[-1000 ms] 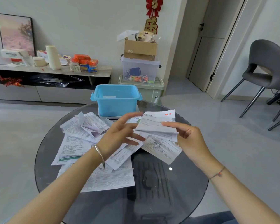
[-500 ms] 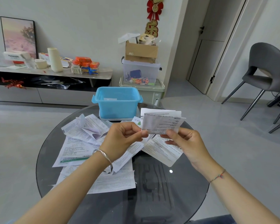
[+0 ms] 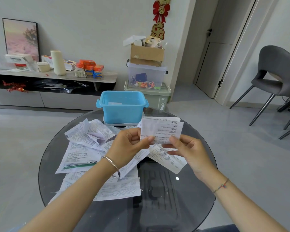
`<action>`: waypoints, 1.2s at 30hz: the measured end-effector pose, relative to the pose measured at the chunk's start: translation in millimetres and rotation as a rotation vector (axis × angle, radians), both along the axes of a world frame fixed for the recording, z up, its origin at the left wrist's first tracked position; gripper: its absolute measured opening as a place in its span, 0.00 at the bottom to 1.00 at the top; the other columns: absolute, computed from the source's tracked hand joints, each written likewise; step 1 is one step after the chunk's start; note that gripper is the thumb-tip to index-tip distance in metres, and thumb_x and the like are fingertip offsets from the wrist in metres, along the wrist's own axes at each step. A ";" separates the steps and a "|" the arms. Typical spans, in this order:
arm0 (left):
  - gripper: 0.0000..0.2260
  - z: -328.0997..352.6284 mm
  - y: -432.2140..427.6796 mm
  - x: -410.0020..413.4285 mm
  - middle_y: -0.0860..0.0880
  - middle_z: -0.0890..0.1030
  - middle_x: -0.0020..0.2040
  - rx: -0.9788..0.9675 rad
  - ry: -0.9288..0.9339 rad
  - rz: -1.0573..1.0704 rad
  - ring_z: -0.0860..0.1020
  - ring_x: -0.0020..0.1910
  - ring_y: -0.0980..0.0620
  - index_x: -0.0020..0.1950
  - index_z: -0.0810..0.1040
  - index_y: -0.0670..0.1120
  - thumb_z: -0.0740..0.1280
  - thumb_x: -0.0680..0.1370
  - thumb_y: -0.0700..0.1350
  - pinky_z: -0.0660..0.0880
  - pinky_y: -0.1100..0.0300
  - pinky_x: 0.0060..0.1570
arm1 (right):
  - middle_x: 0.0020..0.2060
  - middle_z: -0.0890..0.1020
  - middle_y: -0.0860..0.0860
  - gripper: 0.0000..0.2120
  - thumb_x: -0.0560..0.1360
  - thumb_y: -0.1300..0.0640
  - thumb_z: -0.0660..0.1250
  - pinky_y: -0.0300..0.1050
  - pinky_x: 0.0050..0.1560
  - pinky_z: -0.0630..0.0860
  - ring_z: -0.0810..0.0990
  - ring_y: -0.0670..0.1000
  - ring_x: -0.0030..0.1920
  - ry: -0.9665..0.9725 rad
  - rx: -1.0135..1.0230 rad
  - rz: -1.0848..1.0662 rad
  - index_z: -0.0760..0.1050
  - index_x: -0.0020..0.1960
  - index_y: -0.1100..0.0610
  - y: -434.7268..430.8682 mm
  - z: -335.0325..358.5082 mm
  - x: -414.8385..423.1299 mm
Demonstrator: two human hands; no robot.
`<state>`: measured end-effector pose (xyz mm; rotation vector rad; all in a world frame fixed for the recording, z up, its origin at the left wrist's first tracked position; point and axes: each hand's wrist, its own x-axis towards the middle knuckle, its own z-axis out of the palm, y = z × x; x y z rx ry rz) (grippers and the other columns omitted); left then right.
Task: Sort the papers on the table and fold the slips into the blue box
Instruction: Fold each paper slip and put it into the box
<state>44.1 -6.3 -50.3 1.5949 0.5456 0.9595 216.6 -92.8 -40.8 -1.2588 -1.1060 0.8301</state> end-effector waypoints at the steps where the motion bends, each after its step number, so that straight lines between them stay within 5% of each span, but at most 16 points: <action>1: 0.21 -0.6 -1.0 0.4 0.48 0.86 0.42 0.006 0.002 0.013 0.84 0.43 0.53 0.49 0.78 0.28 0.70 0.68 0.46 0.80 0.63 0.44 | 0.46 0.86 0.51 0.16 0.67 0.50 0.68 0.40 0.44 0.81 0.84 0.50 0.47 0.015 0.002 -0.005 0.81 0.51 0.57 0.3 -0.4 0.3; 6: 0.12 -3.8 -6.2 1.8 0.47 0.84 0.38 0.063 0.101 -0.016 0.83 0.40 0.51 0.36 0.73 0.38 0.73 0.70 0.43 0.80 0.60 0.44 | 0.44 0.86 0.52 0.15 0.66 0.50 0.69 0.42 0.45 0.81 0.85 0.50 0.45 0.113 0.001 -0.065 0.81 0.49 0.57 0.8 -2.0 -0.9; 9: 0.11 -4.8 -5.1 1.4 0.48 0.84 0.38 0.058 0.127 -0.022 0.82 0.40 0.50 0.37 0.71 0.40 0.74 0.71 0.39 0.79 0.59 0.44 | 0.43 0.86 0.51 0.14 0.65 0.50 0.71 0.45 0.48 0.81 0.84 0.50 0.44 0.089 -0.004 -0.109 0.82 0.48 0.56 1.0 -3.4 -0.1; 11: 0.10 -1.5 -6.4 1.2 0.49 0.85 0.42 0.024 0.098 -0.029 0.83 0.41 0.50 0.44 0.72 0.43 0.73 0.72 0.37 0.80 0.58 0.46 | 0.42 0.86 0.51 0.10 0.67 0.52 0.72 0.45 0.47 0.80 0.84 0.50 0.44 0.021 0.002 -0.128 0.82 0.46 0.56 0.9 -3.7 1.1; 14: 0.24 2.9 -9.0 3.2 0.47 0.85 0.47 -0.017 0.056 -0.037 0.84 0.45 0.47 0.67 0.68 0.55 0.70 0.74 0.40 0.81 0.58 0.47 | 0.36 0.85 0.47 0.01 0.72 0.59 0.71 0.36 0.38 0.77 0.83 0.45 0.39 -0.042 0.042 -0.132 0.81 0.43 0.56 0.3 -3.4 0.5; 16: 0.24 5.7 -10.7 4.3 0.48 0.85 0.48 -0.013 0.040 -0.030 0.84 0.46 0.50 0.70 0.66 0.56 0.67 0.76 0.42 0.80 0.60 0.47 | 0.33 0.84 0.45 0.02 0.73 0.62 0.71 0.32 0.35 0.75 0.81 0.42 0.36 -0.070 0.066 -0.114 0.80 0.41 0.56 -0.1 -4.5 -2.8; 21: 0.08 8.0 -13.8 6.5 0.52 0.83 0.33 0.019 -0.001 -0.006 0.81 0.33 0.56 0.57 0.75 0.46 0.64 0.78 0.39 0.80 0.62 0.37 | 0.34 0.84 0.43 0.03 0.74 0.60 0.69 0.32 0.35 0.75 0.82 0.41 0.36 -0.114 0.113 -0.135 0.80 0.43 0.54 1.3 -7.3 -9.4; 25: 0.07 7.6 -17.1 7.8 0.45 0.85 0.38 0.020 -0.013 0.017 0.82 0.38 0.50 0.55 0.76 0.47 0.65 0.78 0.40 0.80 0.53 0.42 | 0.31 0.82 0.43 0.05 0.74 0.61 0.69 0.32 0.33 0.74 0.80 0.40 0.33 -0.127 0.128 -0.143 0.78 0.40 0.56 2.2 -6.7 -10.1; 31: 0.01 4.0 -13.0 9.2 0.42 0.74 0.27 0.021 0.001 0.101 0.70 0.28 0.51 0.47 0.77 0.47 0.66 0.77 0.42 0.70 0.64 0.30 | 0.28 0.79 0.42 0.08 0.74 0.62 0.69 0.32 0.30 0.72 0.77 0.40 0.31 -0.162 0.152 -0.162 0.73 0.38 0.59 4.3 -9.8 -13.5; 36: 0.06 5.9 -12.0 9.4 0.34 0.73 0.29 0.010 0.030 0.164 0.69 0.29 0.49 0.41 0.75 0.45 0.67 0.76 0.44 0.68 0.65 0.29 | 0.29 0.81 0.45 0.10 0.74 0.62 0.69 0.35 0.27 0.72 0.79 0.42 0.31 -0.102 0.136 -0.166 0.67 0.41 0.58 4.4 -10.1 -16.2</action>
